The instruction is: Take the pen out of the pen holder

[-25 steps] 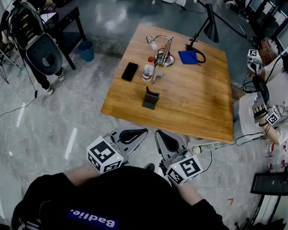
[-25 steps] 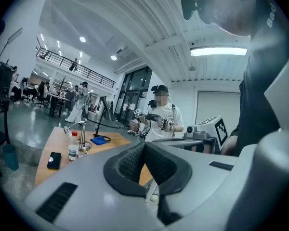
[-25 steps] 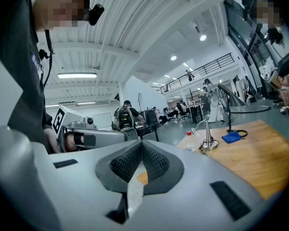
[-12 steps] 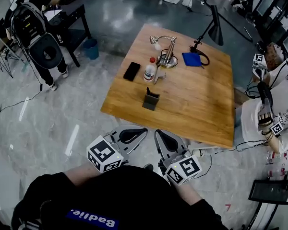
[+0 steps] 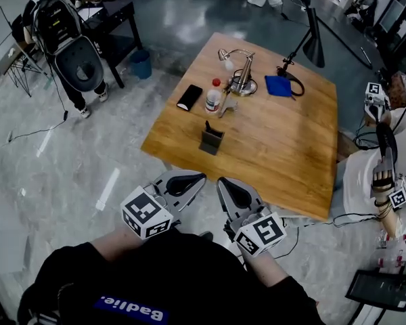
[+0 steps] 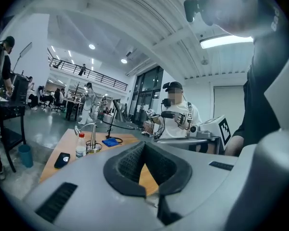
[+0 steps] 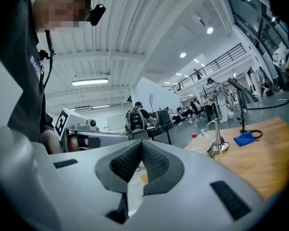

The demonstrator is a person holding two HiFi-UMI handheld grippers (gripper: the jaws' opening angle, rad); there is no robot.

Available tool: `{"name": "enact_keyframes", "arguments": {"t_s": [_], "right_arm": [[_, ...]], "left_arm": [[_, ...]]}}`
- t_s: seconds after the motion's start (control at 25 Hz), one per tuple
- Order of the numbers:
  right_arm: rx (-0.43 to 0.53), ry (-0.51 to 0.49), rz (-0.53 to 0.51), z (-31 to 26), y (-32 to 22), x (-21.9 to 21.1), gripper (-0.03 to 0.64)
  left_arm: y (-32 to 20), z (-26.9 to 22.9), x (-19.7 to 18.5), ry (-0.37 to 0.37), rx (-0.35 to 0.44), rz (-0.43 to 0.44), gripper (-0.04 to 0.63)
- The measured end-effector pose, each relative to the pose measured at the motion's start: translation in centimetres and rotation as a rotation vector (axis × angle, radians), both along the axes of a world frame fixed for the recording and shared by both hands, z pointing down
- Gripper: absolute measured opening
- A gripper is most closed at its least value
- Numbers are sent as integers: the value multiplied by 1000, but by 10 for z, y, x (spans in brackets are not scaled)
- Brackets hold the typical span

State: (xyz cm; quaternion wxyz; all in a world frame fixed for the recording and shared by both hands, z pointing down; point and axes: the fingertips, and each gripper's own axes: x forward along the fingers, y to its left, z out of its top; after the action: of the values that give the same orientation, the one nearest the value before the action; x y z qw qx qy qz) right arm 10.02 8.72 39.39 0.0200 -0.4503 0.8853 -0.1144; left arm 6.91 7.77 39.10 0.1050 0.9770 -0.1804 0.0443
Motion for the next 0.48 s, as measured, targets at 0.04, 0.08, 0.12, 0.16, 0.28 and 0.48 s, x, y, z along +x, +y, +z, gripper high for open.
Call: {"name": "enact_keyframes", "arguments": {"t_s": [0.04, 0.08, 0.12, 0.16, 0.28, 0.48], "right_arm": [[-1, 2, -5, 1, -3, 3, 6], [-3, 2, -7, 1, -5, 5, 6], [-4, 2, -7, 2, -8, 6, 6], [-5, 2, -5, 2, -11, 7, 6], [-10, 8, 2, 2, -24, 6, 6], [-12, 18, 54, -3, -57, 6, 6]], "left_arm": [[-3, 1, 2, -2, 0, -7, -2], [-6, 2, 3, -3, 1, -12, -2], [-9, 2, 4, -4, 2, -14, -2], [-13, 2, 4, -4, 3, -16, -2], [-27, 2, 3, 2, 2, -14, -2], [-58, 3, 1, 4, 0, 37, -2]]}}
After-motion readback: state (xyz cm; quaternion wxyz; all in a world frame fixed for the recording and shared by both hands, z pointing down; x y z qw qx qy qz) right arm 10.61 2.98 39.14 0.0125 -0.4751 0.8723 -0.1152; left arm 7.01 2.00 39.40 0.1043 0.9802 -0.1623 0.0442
